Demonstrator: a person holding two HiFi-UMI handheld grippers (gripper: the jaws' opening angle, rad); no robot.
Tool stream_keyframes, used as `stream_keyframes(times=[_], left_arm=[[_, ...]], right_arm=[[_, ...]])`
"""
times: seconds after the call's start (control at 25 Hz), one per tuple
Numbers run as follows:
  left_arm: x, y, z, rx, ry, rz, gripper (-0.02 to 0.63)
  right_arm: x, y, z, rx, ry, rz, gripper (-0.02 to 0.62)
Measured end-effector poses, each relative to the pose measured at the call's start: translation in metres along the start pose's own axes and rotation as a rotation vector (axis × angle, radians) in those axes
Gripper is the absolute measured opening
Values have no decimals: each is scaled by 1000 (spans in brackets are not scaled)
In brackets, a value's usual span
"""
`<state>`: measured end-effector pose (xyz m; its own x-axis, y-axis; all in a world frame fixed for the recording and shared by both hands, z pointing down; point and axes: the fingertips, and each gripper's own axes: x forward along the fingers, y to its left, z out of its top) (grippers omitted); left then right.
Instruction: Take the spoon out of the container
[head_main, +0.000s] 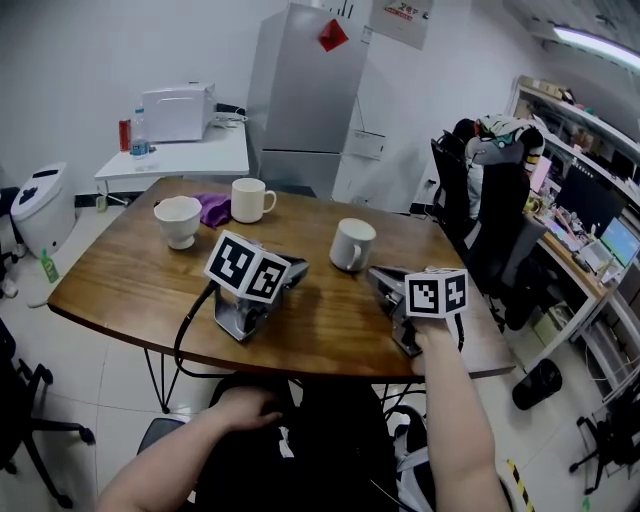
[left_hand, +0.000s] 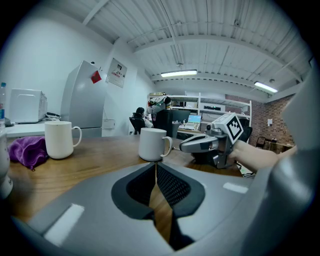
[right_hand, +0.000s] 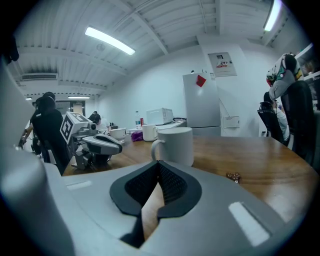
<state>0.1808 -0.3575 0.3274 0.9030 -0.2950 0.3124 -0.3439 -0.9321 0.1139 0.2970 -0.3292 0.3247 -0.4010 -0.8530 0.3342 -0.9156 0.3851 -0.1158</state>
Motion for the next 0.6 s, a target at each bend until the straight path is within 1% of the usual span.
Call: stream_keyframes(times=[0.48,0.6], left_arm=[[0,-1,-1,0,1,-6,11],[-7,3,-1,2,4,-3,11]], right_arm=[[-2,1,-1,-1,0,-4,2],[3,7,3,-3,-6,-1,2]])
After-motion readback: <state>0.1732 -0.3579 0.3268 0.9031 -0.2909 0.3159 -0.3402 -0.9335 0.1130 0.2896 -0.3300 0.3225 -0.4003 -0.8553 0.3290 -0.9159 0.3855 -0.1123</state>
